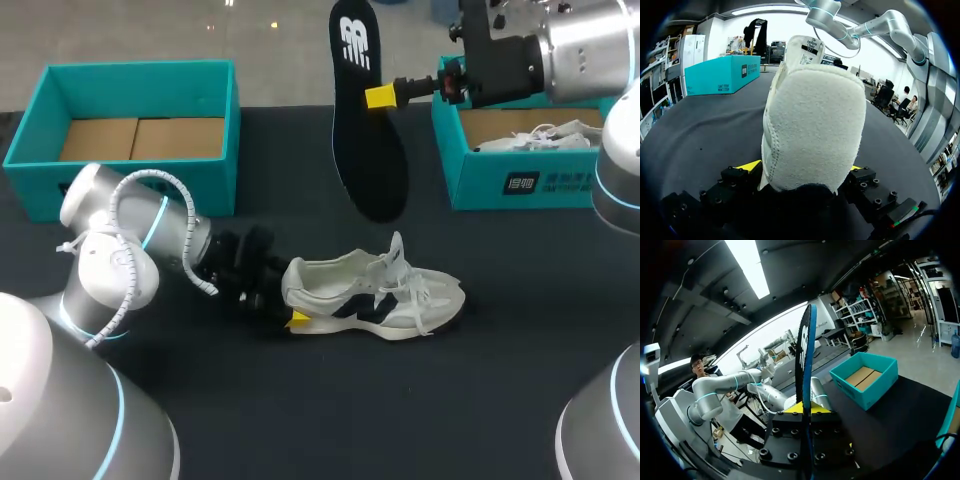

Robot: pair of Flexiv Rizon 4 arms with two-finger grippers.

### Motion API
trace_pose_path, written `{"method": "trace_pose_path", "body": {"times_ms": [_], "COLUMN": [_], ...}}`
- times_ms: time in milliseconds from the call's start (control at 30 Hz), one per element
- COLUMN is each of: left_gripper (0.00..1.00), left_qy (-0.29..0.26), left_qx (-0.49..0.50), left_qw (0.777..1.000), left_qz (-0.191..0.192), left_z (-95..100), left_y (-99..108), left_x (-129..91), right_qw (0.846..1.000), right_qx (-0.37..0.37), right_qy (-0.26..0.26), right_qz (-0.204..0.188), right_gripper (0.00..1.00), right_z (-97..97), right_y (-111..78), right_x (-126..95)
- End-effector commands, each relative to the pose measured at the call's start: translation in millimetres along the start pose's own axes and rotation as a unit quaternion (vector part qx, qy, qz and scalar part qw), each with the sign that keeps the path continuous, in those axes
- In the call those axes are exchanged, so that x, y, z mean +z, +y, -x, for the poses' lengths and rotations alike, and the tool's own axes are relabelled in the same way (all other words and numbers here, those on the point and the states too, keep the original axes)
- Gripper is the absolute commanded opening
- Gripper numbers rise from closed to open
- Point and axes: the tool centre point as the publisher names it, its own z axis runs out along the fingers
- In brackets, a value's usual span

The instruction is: Take the shoe out of the shoebox, open the shoe tongue, remove and reinsert the insole, then place the shoe into the shoebox

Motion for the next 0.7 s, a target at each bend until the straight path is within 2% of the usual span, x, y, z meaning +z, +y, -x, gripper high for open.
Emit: {"method": "trace_pose_path", "body": {"times_ms": [33,167,333,700], "left_gripper": [0.0,0.0,0.0,0.0], "left_qy": [0.0,0.0,0.0,0.0], "left_qx": [0.0,0.0,0.0,0.0], "left_qw": [1.0,1.0,1.0,1.0], "left_qz": [0.001,0.001,0.001,0.001], "left_z": [1.2,1.2,1.2,1.2], "left_y": [2,2,2,2], "left_x": [1,1,1,1], "right_qw": [1.0,1.0,1.0,0.999], "right_qx": [0.0,0.002,0.015,0.021], "right_qy": [0.0,0.003,0.005,-0.028], "right_qz": [0.0,-0.015,0.0,-0.011], "right_gripper": [0.0,0.0,0.0,0.0], "right_z": [1.2,-15.3,-31.8,-64.1], "right_y": [0.6,-6.9,-13.5,-26.2], "right_x": [2,-9,-23,-47]}}
